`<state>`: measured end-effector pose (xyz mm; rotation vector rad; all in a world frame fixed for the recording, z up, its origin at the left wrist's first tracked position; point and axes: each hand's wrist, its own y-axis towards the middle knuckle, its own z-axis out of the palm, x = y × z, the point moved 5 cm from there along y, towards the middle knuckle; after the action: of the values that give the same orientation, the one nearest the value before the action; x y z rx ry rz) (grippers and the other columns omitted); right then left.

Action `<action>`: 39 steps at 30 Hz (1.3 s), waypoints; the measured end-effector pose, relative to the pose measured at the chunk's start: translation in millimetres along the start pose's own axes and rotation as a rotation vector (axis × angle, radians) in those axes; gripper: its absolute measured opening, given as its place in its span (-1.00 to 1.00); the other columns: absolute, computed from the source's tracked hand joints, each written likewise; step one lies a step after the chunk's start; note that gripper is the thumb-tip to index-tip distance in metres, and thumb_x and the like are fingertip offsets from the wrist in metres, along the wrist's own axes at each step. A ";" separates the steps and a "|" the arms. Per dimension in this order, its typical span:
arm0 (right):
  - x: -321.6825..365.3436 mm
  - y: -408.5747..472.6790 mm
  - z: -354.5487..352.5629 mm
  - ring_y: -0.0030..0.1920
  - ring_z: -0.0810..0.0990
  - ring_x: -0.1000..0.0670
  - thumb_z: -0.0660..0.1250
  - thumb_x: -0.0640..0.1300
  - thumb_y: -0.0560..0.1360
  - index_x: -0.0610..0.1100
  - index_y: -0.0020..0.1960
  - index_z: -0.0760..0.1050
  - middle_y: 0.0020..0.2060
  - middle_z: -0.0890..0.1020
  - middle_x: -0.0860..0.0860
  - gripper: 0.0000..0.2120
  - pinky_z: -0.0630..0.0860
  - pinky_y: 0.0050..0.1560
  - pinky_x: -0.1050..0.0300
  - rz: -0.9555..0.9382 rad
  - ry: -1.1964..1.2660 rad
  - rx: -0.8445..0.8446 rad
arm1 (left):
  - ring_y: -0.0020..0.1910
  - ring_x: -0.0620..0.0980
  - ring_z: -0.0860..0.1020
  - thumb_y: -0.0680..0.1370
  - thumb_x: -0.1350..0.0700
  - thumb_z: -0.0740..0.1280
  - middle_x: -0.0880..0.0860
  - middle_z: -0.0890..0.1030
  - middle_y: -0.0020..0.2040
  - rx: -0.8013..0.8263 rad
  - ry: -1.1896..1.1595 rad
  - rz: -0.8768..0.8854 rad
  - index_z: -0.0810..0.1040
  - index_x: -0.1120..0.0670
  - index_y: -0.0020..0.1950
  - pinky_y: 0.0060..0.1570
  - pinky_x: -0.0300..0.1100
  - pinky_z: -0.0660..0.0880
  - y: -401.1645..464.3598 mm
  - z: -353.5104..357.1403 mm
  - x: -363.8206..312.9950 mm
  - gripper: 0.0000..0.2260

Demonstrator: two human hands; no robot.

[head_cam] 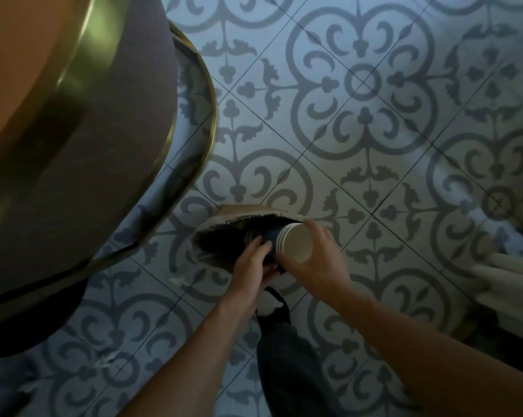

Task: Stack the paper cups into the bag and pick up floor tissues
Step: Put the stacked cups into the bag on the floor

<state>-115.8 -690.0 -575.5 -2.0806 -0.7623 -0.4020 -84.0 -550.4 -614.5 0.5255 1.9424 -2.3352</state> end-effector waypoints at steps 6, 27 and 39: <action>-10.2 7.2 33.2 0.47 0.24 -0.07 0.34 0.00 0.48 -0.02 0.55 0.00 0.53 0.16 -0.02 -0.24 0.31 0.37 0.04 -0.039 -0.113 0.146 | 0.26 0.14 0.54 0.61 0.01 0.25 0.11 0.53 0.30 0.023 0.028 0.031 0.49 -0.10 0.35 0.24 0.11 0.54 3.8 0.9 -1.2 -0.69; -16.0 -32.0 21.4 0.25 0.45 0.00 0.27 -0.15 0.52 -0.07 0.40 0.32 0.36 0.37 -0.01 -0.54 0.39 0.09 0.27 -0.153 -0.282 0.189 | 0.38 0.00 0.43 0.59 0.05 0.30 0.01 0.44 0.41 -0.081 0.252 0.098 0.34 -0.01 0.48 0.38 0.03 0.40 -29.5 -30.9 0.5 -0.54; 25.2 -112.3 86.2 0.13 0.49 -0.03 0.23 -0.09 0.54 -0.08 0.25 0.43 0.22 0.46 -0.03 -0.71 0.49 0.14 0.10 -0.171 -0.418 0.280 | -0.07 -0.26 0.52 0.58 0.09 0.31 -0.15 0.59 0.04 -0.254 0.535 0.212 0.52 -0.01 0.29 -0.11 -0.35 0.42 -131.0 -172.6 48.9 -0.72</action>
<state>-168.9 -560.6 -542.4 -1.8579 -1.1756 0.0562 -125.8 -348.9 -530.9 1.3623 2.2001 -1.9105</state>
